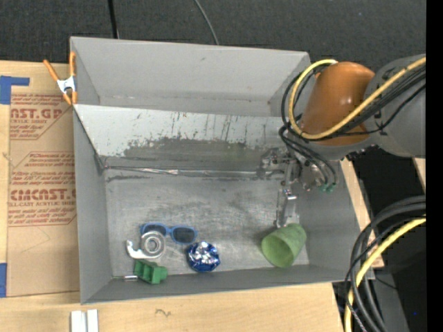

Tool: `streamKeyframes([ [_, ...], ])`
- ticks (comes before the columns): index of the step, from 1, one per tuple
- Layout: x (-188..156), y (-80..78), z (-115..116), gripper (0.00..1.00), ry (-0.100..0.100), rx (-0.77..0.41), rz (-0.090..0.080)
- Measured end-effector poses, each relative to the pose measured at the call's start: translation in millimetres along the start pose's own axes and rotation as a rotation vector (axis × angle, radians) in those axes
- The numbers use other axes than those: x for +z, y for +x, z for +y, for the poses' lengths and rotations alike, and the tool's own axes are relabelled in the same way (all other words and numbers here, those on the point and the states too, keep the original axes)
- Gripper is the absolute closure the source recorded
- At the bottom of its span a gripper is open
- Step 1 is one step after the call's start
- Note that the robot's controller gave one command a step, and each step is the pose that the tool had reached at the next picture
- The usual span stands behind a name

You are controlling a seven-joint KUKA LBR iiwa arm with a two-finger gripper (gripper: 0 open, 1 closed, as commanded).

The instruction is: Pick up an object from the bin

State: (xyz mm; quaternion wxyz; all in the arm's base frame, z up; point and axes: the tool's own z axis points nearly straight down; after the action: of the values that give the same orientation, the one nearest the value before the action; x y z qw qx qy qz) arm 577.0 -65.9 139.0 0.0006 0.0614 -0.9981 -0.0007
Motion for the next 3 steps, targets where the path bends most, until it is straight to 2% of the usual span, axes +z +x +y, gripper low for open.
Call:
streamKeyframes([
  [1,14.9,63.3,-38.8,0.0,0.002,-0.143,0.002],
  [2,67.6,81.0,-32.6,0.0,0.004,-0.41,-0.011],
  [3,65.9,79.5,-31.3,1.0,0.003,-0.411,-0.016],
])
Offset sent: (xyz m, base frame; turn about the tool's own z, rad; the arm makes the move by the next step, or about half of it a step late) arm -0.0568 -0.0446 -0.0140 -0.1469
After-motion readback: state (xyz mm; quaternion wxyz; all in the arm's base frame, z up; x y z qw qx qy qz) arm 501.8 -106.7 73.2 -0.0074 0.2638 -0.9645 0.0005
